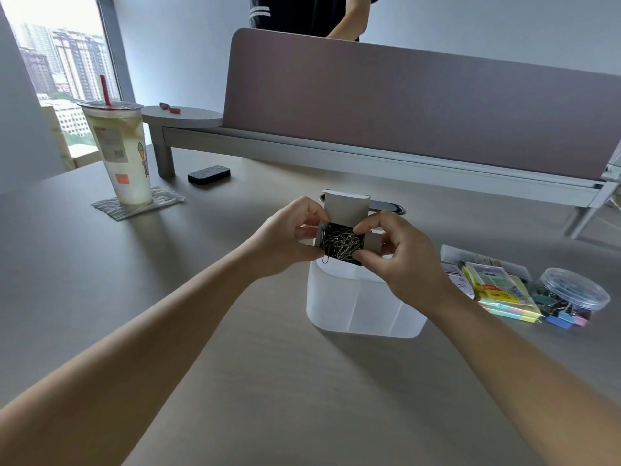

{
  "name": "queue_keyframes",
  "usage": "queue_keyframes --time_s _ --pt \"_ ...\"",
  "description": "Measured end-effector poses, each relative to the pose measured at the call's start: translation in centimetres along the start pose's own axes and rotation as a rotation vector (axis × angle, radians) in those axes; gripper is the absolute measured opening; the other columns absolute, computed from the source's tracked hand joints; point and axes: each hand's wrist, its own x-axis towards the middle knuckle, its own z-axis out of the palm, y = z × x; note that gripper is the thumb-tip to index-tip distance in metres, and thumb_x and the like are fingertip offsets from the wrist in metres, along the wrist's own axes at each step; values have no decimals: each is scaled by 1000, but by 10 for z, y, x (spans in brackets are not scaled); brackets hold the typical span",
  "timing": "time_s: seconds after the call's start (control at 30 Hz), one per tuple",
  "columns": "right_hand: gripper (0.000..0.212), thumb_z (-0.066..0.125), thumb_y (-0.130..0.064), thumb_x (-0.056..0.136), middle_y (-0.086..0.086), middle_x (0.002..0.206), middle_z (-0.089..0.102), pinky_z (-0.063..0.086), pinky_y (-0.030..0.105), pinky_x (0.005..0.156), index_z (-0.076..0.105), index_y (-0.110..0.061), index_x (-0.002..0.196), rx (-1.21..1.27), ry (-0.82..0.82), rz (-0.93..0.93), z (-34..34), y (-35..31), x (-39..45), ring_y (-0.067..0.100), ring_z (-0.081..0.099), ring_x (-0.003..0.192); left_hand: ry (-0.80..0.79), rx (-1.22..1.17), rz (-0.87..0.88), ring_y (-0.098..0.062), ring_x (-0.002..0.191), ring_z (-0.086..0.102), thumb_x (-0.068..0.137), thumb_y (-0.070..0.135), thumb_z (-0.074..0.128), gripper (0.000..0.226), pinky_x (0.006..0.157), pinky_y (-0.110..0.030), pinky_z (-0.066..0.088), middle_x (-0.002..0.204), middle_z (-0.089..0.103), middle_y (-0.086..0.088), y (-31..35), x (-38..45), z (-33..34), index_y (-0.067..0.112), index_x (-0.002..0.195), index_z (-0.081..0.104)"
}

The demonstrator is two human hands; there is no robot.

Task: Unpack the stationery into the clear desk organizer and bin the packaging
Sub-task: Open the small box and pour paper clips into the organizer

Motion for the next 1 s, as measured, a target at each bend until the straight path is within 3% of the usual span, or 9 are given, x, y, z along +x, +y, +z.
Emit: queue_keyframes --time_s 0.17,0.3,0.47,0.7,1.0 --pt "40 64 -1 75 -19 81 49 37 2 61 47 -37 76 -2 5 -16 0 0 -2 -11 48 68 -18 -11 -6 -8 74 59 70 -20 60 43 67 -11 47 83 57 1 3 -2 1 19 80 45" --pt "38 65 -1 75 -17 82 49 38 2 63 46 -34 76 -11 3 -24 0 1 -2 -13 48 70 -20 -14 -12 3 67 61 71 -20 60 42 65 -9 47 83 59 2 3 -3 0 19 80 46" --pt "34 65 0 75 -19 85 47 39 4 66 49 -30 80 -16 -17 -18 0 -1 -2 3 50 71 -22 -4 -4 5 65 61 71 -20 59 41 68 -9 47 79 58 2 3 -4 0 17 81 45" --pt "32 66 0 74 -19 86 46 39 2 66 50 -26 86 -28 -41 -26 0 -1 -3 4 49 72 -40 -13 -2 6 70 61 71 -22 58 40 69 -9 48 84 58 0 4 -5 -1 16 82 48" --pt "37 67 1 72 -19 89 46 39 2 68 50 -28 87 -17 -59 -32 -1 3 -3 -13 47 76 -49 -50 -29 5 71 63 70 -24 57 41 68 -10 49 87 58 0 6 -5 -1 14 82 49"
